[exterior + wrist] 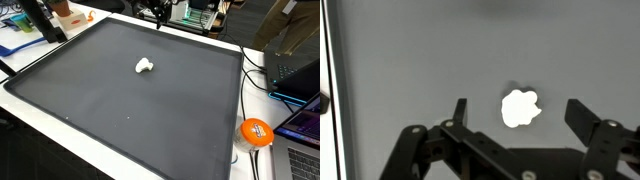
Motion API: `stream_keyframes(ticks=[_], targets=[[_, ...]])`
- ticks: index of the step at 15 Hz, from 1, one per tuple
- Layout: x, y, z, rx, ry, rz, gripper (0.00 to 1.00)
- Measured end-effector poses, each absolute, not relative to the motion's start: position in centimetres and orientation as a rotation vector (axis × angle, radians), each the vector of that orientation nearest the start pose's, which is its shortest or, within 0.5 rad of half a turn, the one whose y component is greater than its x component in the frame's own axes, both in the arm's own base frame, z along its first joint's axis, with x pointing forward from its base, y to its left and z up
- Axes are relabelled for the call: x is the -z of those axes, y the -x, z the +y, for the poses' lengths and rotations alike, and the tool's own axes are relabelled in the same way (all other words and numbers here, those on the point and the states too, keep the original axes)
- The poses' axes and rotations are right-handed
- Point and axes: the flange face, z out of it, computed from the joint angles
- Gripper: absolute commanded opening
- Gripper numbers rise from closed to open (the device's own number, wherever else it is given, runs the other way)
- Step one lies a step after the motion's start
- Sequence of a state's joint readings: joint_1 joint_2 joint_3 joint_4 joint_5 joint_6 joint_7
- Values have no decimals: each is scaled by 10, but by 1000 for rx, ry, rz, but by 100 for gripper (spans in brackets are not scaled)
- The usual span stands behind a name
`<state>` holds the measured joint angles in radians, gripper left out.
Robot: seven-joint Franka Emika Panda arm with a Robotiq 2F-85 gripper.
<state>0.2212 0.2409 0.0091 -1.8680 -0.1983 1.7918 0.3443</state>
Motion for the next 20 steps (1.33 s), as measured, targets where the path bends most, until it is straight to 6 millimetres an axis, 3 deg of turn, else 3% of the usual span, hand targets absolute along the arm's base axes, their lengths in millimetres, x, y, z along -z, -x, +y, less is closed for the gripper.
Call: stream_keyframes(ticks=[5,8,13,16,20], targets=[[-380,-596,136,-764,3294,-68,100],[-372,-628,126,-763,3194,-123,100],[-365,-638,124,-763,3157,-128,100],[-352,-652,120,-736,3107,-87,100],[-318,-676,105,-743,3065,-28,100]])
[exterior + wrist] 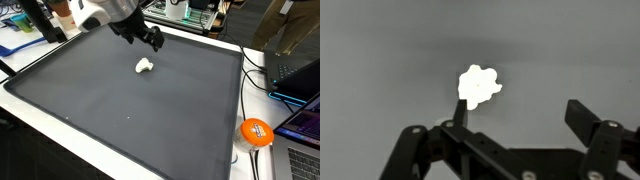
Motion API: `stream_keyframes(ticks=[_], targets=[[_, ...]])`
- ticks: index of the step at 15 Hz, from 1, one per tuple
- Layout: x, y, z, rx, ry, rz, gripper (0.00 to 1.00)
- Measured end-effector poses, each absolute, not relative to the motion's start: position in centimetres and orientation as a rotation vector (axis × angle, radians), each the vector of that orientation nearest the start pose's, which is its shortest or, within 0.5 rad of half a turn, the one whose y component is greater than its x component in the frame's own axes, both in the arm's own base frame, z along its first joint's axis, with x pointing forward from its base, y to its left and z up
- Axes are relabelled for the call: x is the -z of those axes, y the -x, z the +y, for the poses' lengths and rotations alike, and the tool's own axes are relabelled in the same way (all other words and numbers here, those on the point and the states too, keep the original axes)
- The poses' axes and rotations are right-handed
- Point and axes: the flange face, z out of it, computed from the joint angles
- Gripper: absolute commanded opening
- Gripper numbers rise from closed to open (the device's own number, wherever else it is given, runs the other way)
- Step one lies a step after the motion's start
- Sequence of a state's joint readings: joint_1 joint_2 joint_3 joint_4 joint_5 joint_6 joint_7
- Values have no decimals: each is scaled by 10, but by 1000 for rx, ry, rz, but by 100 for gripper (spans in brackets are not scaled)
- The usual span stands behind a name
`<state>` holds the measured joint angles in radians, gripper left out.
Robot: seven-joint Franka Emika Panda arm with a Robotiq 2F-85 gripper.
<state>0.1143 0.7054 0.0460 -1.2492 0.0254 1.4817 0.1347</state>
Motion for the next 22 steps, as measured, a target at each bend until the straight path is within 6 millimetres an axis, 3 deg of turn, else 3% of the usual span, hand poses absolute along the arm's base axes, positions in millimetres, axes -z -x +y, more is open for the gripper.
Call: stream_keyframes(ticks=[5,11,22], targets=[[-281,-703,103,-732,3063,-6,100],[-241,-716,103,-815,3048,-4,100],[-226,-706,99,-1091,2995,-9,100]])
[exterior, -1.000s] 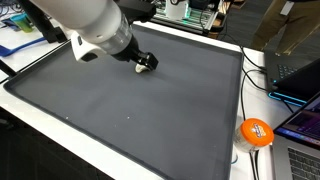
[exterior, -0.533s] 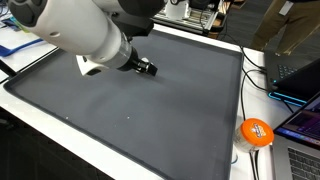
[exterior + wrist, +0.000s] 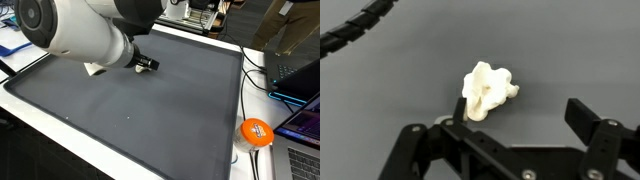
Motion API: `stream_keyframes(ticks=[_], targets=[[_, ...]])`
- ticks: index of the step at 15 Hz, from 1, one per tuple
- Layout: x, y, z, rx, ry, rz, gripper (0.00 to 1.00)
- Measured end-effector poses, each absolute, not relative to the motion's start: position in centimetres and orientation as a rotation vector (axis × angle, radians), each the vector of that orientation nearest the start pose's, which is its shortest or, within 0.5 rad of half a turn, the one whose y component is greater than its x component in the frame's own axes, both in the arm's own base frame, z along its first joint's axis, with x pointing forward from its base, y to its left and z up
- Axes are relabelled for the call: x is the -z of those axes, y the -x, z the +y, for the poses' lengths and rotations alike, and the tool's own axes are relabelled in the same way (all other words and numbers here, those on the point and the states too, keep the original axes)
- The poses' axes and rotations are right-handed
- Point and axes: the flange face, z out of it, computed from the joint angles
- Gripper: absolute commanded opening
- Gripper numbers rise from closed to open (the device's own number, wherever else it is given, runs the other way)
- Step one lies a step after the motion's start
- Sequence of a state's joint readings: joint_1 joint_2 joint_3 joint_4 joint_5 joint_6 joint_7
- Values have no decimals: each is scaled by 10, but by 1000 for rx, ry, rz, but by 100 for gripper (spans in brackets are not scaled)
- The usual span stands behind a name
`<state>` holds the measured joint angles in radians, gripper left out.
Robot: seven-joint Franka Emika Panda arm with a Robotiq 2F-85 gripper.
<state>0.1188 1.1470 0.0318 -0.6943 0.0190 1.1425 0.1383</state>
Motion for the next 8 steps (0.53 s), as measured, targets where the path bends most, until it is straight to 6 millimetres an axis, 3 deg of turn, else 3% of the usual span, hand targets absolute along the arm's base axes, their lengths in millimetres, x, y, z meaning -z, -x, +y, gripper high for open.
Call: stream_keyframes(ticks=[8], targets=[[-209,-699,98,-1198,2970,-9,100]])
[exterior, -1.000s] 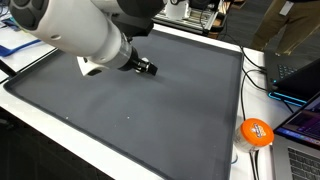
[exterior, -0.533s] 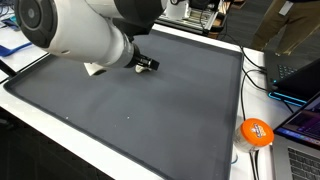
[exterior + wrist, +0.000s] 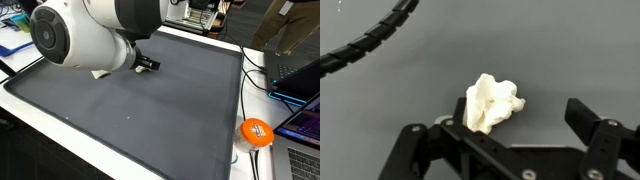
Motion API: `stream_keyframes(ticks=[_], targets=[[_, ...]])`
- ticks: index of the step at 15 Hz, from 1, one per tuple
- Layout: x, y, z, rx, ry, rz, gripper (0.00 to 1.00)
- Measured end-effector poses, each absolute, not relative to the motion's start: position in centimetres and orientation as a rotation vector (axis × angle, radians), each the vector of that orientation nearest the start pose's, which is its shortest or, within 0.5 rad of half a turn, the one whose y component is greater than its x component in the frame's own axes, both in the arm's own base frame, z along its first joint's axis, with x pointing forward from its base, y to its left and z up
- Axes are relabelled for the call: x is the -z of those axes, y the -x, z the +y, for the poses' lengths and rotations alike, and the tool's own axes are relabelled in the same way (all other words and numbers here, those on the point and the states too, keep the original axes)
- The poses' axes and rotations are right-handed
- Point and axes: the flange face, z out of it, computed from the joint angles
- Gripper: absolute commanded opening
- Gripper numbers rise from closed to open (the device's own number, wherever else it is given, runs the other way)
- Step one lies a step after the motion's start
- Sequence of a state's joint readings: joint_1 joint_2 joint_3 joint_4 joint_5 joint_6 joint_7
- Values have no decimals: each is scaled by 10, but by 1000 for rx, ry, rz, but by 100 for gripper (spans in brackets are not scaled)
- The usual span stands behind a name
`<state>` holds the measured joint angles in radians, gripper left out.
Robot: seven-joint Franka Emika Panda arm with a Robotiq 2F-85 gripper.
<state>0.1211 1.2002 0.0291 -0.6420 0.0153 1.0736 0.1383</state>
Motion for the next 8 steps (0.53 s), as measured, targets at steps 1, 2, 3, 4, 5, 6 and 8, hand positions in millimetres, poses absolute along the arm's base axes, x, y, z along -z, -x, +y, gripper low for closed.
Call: stream_keyframes(ticks=[1,2,3,4,5,6,8], targets=[[-211,-699,98,-1191,2972,-9,100],[-215,-701,98,-1178,2976,-9,100],[-220,-703,98,-1155,2983,-7,100],[-226,-706,97,-1119,2993,-6,100],[-234,-710,97,-1074,3004,-3,100],[-243,-713,96,-1030,3016,-1,100],[-262,-720,95,-947,3035,4,100]])
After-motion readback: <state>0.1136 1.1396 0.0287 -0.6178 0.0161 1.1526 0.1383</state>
